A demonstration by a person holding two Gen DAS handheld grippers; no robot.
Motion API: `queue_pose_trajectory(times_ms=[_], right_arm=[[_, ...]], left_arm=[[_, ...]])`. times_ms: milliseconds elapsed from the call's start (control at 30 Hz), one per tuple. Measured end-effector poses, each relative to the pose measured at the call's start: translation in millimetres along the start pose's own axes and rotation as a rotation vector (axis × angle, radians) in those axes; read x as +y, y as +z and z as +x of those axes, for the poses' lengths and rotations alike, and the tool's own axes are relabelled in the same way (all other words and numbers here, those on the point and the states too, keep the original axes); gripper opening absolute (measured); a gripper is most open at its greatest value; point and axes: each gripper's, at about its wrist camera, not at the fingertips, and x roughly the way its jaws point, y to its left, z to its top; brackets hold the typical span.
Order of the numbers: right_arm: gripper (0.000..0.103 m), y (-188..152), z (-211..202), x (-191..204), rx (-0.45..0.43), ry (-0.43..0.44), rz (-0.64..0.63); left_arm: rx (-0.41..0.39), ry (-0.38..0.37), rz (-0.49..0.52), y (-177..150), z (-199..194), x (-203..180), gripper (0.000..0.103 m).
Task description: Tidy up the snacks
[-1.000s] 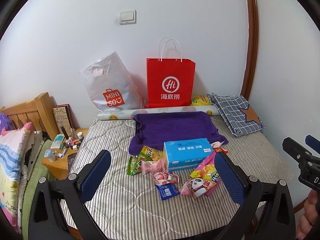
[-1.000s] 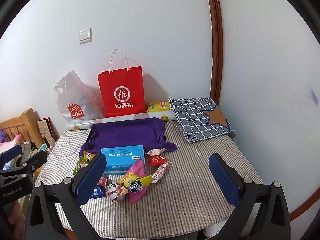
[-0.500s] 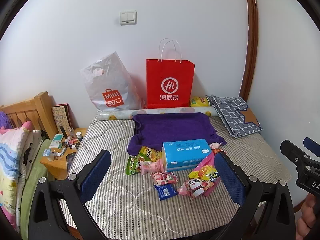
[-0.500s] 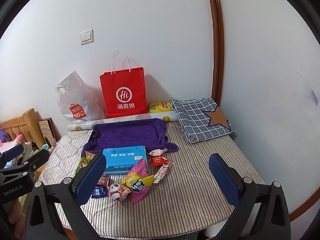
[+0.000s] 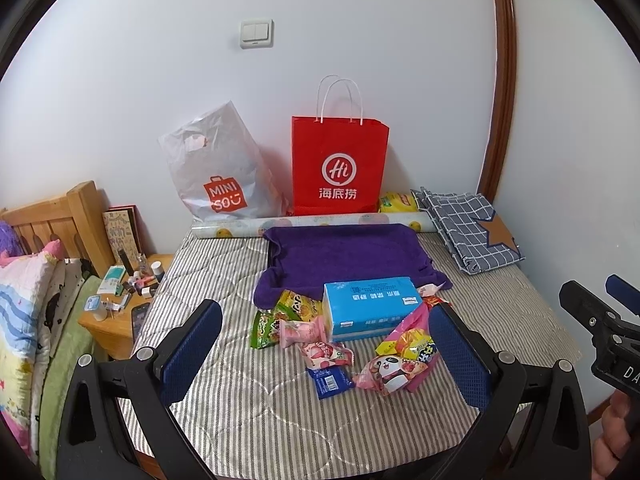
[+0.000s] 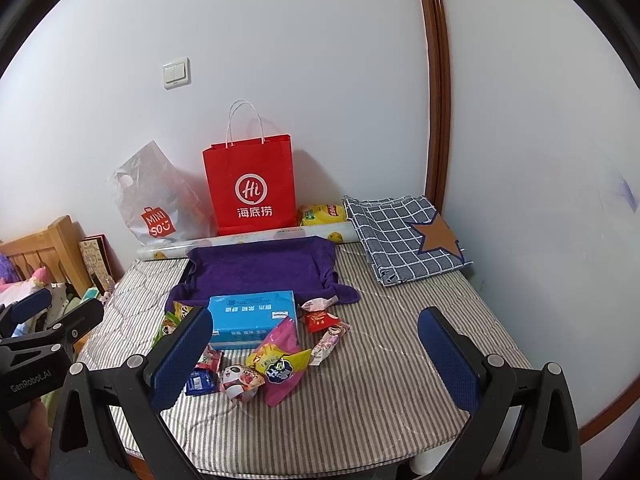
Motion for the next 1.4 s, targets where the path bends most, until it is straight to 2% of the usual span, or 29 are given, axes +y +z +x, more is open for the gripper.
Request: queue_pose_trajectory(times_ms=[367, 500, 700, 833, 1100, 1167, 1267, 1333, 1400], right_arm=[[0.103, -1, 2, 9, 0.006, -0.015, -0.043], [0.103, -3, 13, 4, 0.041, -0.076, -0.038], [0.103, -13, 37, -12, 0.092, -0.060, 0.008], [0.103, -26, 56, -17, 0.117, -0.044, 0.010], [0.103, -54, 111, -35, 0.193, -0.008, 0.057], [0.099, -59, 124, -37, 0.216, -0.016, 0.061], [0.087, -65, 150, -39, 0.263, -0.026, 0.055], [0.074, -68, 166, -40, 0.296, -0.030, 0.052], [0.072, -69, 183, -42, 0.330, -0.022, 0.060]], left_arm=[[0.004, -0.008, -0.009, -1, 2, 4, 0.103], [0.011, -0.016, -0.003, -3, 8, 8, 0.103], [0.057, 0.019, -0.025, -12, 32, 18, 0.103], [0.090, 0.068, -0.039, -23, 52, 25, 0.103], [0.170, 0.048, -0.050, -44, 99, 43, 0.103], [0.205, 0.032, -0.046, -49, 114, 45, 0.102], [0.245, 0.054, -0.050, -56, 135, 50, 0.098], [0.265, 0.053, -0.059, -59, 148, 55, 0.093], [0.287, 0.042, -0.063, -60, 158, 60, 0.093]])
